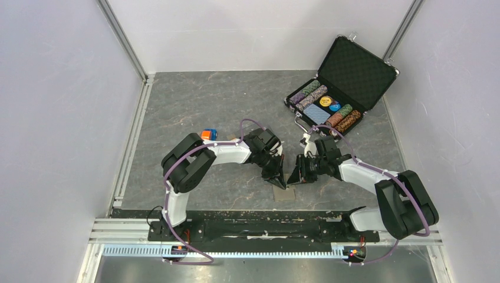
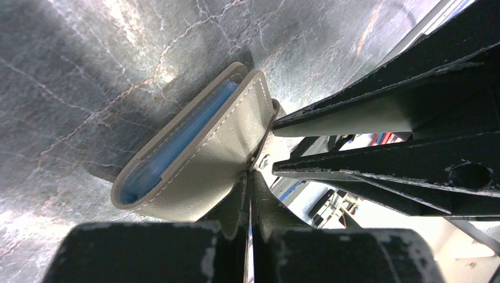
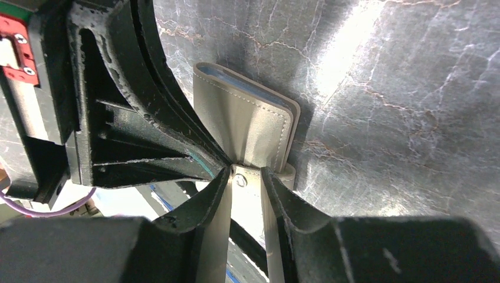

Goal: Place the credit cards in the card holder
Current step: Close the card holder at the center of the board.

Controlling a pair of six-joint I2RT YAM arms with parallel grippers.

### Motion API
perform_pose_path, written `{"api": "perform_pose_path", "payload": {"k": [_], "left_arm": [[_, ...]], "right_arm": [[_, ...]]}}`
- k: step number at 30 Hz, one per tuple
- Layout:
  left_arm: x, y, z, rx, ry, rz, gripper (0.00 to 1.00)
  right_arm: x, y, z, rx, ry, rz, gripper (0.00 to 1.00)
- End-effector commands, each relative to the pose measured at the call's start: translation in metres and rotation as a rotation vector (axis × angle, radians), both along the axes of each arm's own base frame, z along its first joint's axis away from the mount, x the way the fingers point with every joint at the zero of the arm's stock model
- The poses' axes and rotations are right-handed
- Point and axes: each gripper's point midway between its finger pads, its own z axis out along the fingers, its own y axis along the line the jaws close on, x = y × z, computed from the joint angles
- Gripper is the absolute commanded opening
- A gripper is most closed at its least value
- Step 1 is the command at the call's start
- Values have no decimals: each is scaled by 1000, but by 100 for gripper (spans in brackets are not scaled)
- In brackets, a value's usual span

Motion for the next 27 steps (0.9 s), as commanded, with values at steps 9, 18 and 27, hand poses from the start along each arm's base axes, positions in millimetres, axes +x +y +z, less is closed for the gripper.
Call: {"api": "perform_pose_path", "payload": {"k": [9, 18, 27], "left_arm": [[18, -15, 31, -76, -105, 29, 2], [23, -15, 37, -95, -127, 45, 2], [26, -11, 30, -70, -128, 52, 2]], "right_arm": [[31, 3, 29, 17, -158, -31, 27], [29, 2, 28, 19, -158, -28, 27], [24, 1, 23, 17, -150, -13, 26]]}}
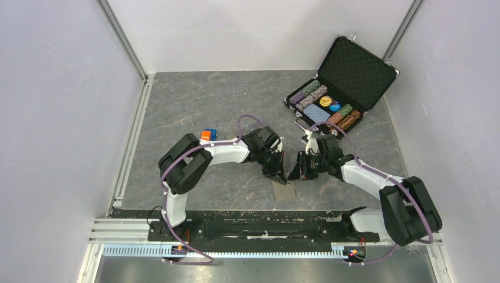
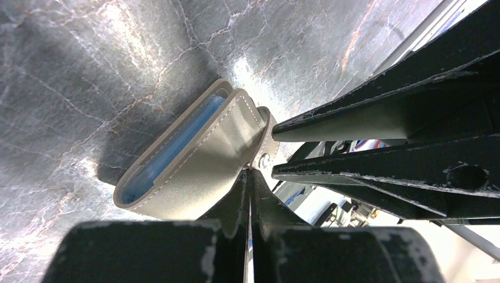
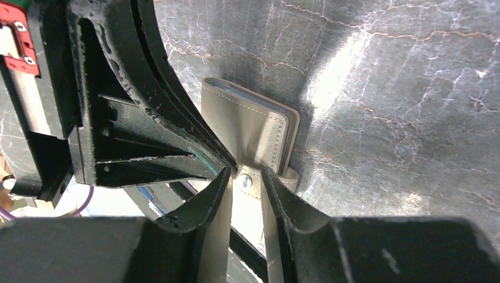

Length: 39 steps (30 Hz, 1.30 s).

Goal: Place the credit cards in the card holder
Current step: Close the card holder at the center of the board.

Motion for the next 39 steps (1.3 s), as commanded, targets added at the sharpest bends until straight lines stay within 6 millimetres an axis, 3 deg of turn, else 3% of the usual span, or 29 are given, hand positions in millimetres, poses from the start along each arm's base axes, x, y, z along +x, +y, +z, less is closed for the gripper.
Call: {"api": "perform_pose_path", "payload": {"k": [1, 9, 18, 39], "left_arm": [[12, -6, 21, -50, -51, 20, 2], [14, -3, 22, -44, -53, 28, 2], [13, -2, 22, -42, -53, 34, 2], [8, 2, 23, -33, -40, 41, 2]], "right_arm": [[12, 3, 11, 21, -72, 10, 26], [10, 2, 9, 19, -70, 13, 21], [-7, -1, -11, 9, -1, 45, 2], [-20, 2, -20, 34, 52, 70, 0]]}}
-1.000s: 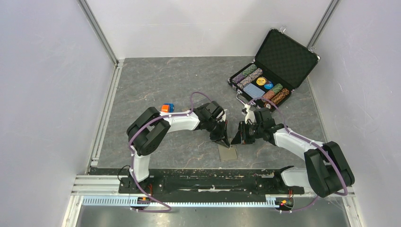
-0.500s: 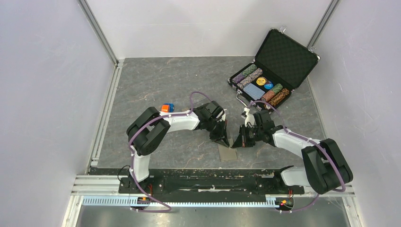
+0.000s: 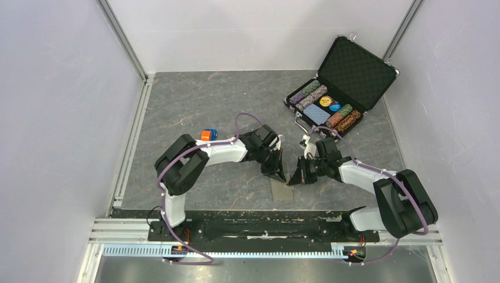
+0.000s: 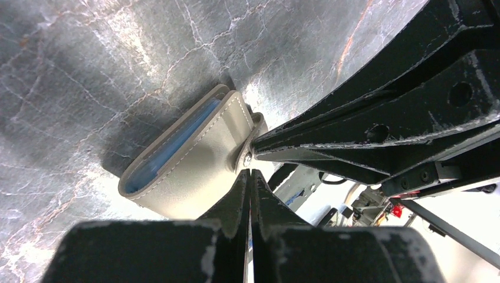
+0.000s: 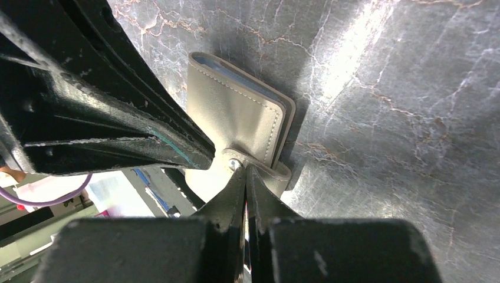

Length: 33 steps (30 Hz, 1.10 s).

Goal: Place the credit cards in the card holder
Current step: Close the card holder at the center of the board.

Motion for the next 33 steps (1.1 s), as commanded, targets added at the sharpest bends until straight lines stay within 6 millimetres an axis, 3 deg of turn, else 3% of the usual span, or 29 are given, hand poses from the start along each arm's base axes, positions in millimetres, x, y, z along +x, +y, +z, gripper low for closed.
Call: {"api": "perform_pose_path", "payload": {"k": [1, 5, 8, 17, 24, 30, 33], "left_arm": [[1, 0, 14, -23, -9, 16, 4], [1, 10, 4, 44, -17, 25, 36], [0, 9, 0, 44, -3, 20, 41], [-7, -2, -6, 2, 46, -12, 28], [-11, -8, -8, -13, 68, -29, 23], [-12, -8, -12, -9, 74, -41, 3], [-8, -10, -5, -21, 55, -38, 2]], "right_arm": [[-3, -1, -4, 3, -1, 7, 0], [-2, 0, -3, 4, -2, 7, 0], [-2, 0, -4, 3, 0, 7, 0], [0, 0, -2, 6, -6, 3, 0], [2, 2, 1, 13, -8, 0, 0], [4, 2, 3, 13, -18, -4, 0], [8, 2, 8, 14, -40, -10, 0]]}}
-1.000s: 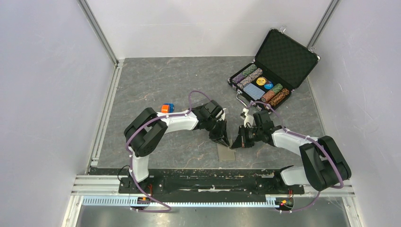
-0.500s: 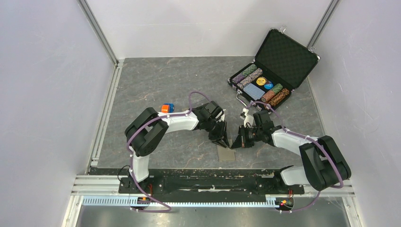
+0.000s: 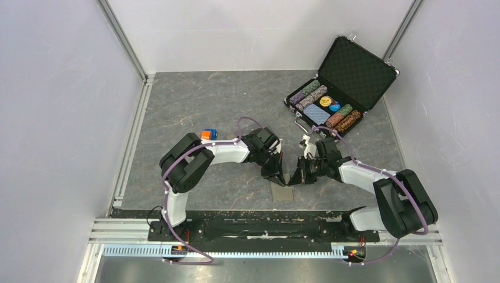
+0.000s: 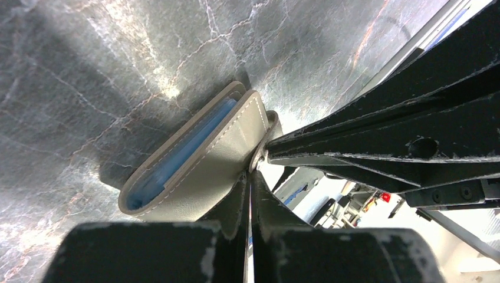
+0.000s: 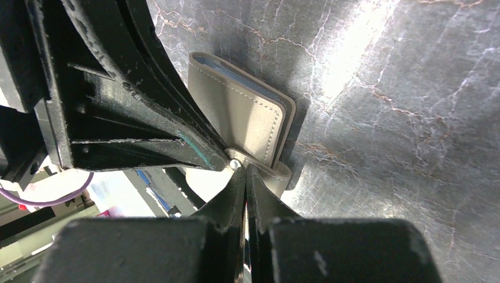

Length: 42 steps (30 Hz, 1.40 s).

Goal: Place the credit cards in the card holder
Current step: Close the card holder at the center of the board.

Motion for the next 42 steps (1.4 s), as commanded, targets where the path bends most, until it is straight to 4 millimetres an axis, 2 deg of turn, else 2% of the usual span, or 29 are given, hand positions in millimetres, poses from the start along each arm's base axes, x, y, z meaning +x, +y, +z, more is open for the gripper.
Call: {"api": "perform_pose_path", "payload": {"k": [1, 4, 10, 18, 35, 42], "left_arm": [[4, -12, 13, -42, -23, -9, 2], [7, -15, 22, -50, -38, -7, 2], [8, -12, 26, -38, -47, 2, 2], [10, -3, 26, 18, -71, 9, 2], [6, 2, 26, 48, -55, 14, 2], [11, -7, 44, -5, -73, 16, 2]], "right_arm": [[9, 2, 10, 9, -53, -11, 1], [14, 2, 16, 11, -83, -17, 1], [20, 2, 24, 17, -129, -25, 1], [18, 3, 22, 21, -114, -17, 1], [11, 5, 14, 37, -78, -3, 0], [13, 6, 17, 48, -85, -6, 0]]}}
